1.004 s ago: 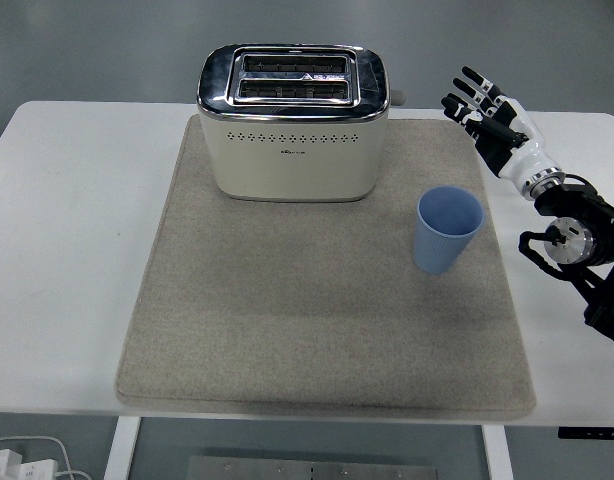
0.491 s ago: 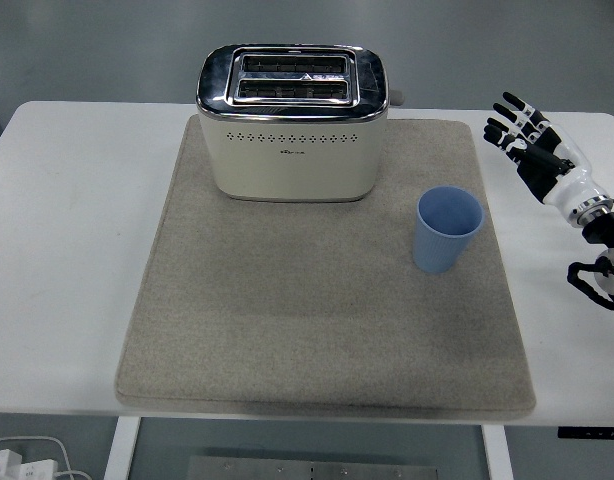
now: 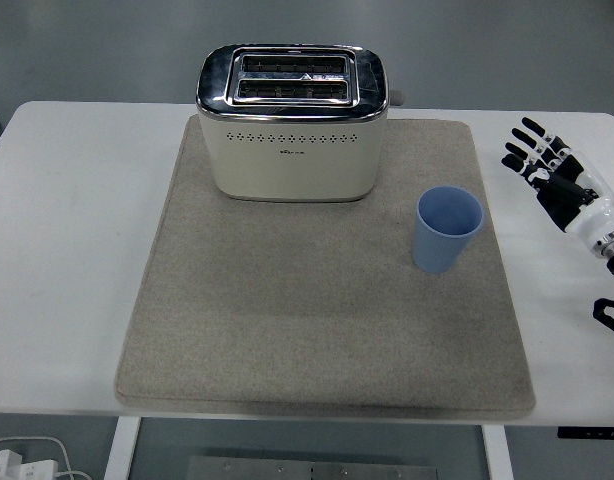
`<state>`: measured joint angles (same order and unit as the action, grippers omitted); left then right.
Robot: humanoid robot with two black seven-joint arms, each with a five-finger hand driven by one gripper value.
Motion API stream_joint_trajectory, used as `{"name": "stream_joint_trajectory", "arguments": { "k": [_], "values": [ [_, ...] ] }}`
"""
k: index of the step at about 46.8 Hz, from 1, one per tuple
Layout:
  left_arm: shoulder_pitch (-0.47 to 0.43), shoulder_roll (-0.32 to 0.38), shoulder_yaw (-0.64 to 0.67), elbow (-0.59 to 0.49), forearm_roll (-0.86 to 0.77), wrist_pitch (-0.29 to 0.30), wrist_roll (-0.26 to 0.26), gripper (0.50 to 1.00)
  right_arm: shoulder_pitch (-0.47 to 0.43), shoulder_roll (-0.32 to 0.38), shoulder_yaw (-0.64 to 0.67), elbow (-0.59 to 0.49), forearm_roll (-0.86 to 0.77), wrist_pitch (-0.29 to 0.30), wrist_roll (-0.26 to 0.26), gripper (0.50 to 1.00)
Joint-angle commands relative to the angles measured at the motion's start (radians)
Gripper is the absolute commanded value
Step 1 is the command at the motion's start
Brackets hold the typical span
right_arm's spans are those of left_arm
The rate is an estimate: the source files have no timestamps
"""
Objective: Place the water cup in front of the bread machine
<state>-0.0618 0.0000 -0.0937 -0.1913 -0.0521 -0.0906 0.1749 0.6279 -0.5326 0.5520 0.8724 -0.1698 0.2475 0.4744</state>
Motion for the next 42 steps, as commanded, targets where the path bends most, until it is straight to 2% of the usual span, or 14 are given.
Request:
{"name": "stream_joint_trajectory", "arguments": {
  "k": [1, 12, 27, 42],
  "values": [
    [-0.001, 0.000, 0.000, 0.000, 0.000, 0.000, 0.000, 1.000, -0.027, -0.026, 0.005, 0.030, -0.004, 0.001, 0.013, 0.926],
    [-0.001, 0.000, 0.000, 0.000, 0.002, 0.000, 0.000, 1.000, -0.089, -0.075, 0.008, 0.086, -0.004, 0.001, 0.046, 0.926],
    [-0.004, 0.000, 0.000, -0.002, 0.003, 0.000, 0.000, 1.000, -0.169, -0.112, 0.005, 0.168, -0.025, -0.002, 0.122, 0.926],
    [-0.004, 0.000, -0.001, 0.000, 0.003, 0.000, 0.000, 1.000, -0.224, -0.115, 0.003, 0.224, -0.088, -0.007, 0.137, 0.926]
  ]
}}
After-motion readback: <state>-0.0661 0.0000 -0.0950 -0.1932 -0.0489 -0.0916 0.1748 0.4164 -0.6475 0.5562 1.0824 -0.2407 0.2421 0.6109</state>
